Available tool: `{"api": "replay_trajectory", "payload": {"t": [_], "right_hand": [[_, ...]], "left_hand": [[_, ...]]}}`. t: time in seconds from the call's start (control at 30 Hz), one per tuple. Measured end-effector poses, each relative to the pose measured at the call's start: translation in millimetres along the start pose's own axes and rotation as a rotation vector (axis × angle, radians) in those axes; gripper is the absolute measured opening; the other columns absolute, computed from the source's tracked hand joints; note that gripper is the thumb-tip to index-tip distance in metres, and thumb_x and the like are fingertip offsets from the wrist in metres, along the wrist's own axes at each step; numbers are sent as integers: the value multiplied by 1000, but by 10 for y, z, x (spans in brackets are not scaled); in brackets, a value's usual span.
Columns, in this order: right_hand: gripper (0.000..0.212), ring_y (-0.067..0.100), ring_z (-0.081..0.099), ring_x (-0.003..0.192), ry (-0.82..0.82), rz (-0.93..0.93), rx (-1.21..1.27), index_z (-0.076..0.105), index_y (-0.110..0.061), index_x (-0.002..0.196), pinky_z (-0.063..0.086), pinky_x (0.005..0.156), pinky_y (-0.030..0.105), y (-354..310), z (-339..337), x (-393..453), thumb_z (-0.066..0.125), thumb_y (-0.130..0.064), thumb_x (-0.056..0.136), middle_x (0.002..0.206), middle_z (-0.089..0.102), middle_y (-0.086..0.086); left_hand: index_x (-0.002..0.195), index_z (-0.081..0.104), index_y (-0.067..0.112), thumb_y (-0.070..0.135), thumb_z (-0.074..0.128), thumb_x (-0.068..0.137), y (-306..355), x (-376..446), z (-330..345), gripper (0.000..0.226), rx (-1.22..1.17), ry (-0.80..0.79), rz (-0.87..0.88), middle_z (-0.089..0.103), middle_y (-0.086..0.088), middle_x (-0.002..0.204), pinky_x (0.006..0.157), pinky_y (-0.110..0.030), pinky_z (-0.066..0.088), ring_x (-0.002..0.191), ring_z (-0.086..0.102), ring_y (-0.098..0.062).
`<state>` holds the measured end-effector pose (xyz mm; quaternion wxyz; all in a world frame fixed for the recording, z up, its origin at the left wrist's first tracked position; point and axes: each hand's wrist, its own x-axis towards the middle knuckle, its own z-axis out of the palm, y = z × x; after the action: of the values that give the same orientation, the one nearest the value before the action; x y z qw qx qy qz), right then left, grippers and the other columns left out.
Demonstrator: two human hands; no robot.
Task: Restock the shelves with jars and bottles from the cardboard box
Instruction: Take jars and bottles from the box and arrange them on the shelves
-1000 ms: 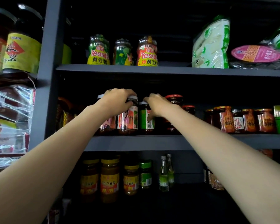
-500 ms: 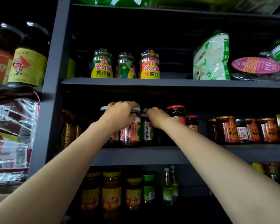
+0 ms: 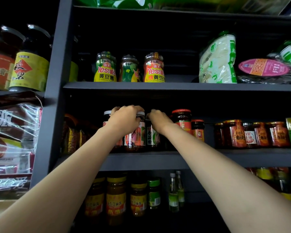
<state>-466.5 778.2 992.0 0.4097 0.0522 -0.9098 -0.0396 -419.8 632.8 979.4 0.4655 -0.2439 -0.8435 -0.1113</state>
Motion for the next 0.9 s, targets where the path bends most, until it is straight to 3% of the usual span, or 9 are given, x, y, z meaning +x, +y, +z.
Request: {"api": "replay_trajectory", "payload": {"t": [0.13,0.27,0.4,0.5,0.6,0.67,0.73,0.83,0.9], "right_hand": [[44,34,47,120,-25,16,52,46,-7,134,45,95,36,16,15,-11,45,3,92,135,42,15],[47,34,46,122,-89,107,131,31,-11,143,39,86,34,21,83,41,30,-7,96,139,42,17],[43,35,46,123,-81,47,87,36,-6,139,41,98,38,11,26,-60,35,-1,96,140,40,15],[37,35,48,118,105,-23,122,50,-3,126,37,97,34,87,-220,-301,44,2,90,128,48,20],[21,31,60,91,373,-195,227,65,-5,93,41,79,32,219,-476,-835,49,1,81,93,64,15],[19,22,58,68,464,-247,323,66,-11,83,46,66,34,353,-583,-1313,48,-5,80,72,62,5],[18,11,54,57,454,-278,304,65,-15,86,49,59,32,547,-594,-1758,48,-11,84,64,60,-1],[15,-4,44,53,330,-364,240,67,-12,87,43,53,21,890,-486,-2230,52,-9,86,65,58,-8],[17,-2,48,55,213,-383,233,67,-12,88,47,53,24,1115,-346,-2425,50,-11,86,68,62,-6]], "left_hand": [[136,44,27,18,43,94,-1,20,61,43,24,27,8,51,-1,136,107,-35,25,125,46,-23],[138,41,23,17,42,94,48,19,125,45,84,66,24,49,-2,137,109,-37,23,126,45,-23],[139,40,21,16,44,92,153,-53,138,48,94,139,64,46,-2,139,108,-35,22,128,40,-23],[124,55,15,15,39,85,304,-275,98,42,-17,335,126,55,-7,124,94,-38,33,112,48,-30],[100,63,6,11,37,78,616,-680,116,35,-185,532,313,60,-11,102,76,-36,38,90,50,-27],[92,63,2,5,42,77,839,-971,247,26,-220,488,470,60,-13,94,69,-37,41,82,50,-27],[87,63,4,6,46,79,985,-1177,461,20,-184,383,588,60,-10,88,64,-36,42,79,49,-25],[81,64,9,11,48,81,1105,-1284,759,16,-51,319,612,61,-5,81,65,-31,28,75,41,-19],[80,64,10,13,49,82,1219,-1309,897,15,-15,308,682,61,-5,79,66,-31,26,76,40,-19]]}}
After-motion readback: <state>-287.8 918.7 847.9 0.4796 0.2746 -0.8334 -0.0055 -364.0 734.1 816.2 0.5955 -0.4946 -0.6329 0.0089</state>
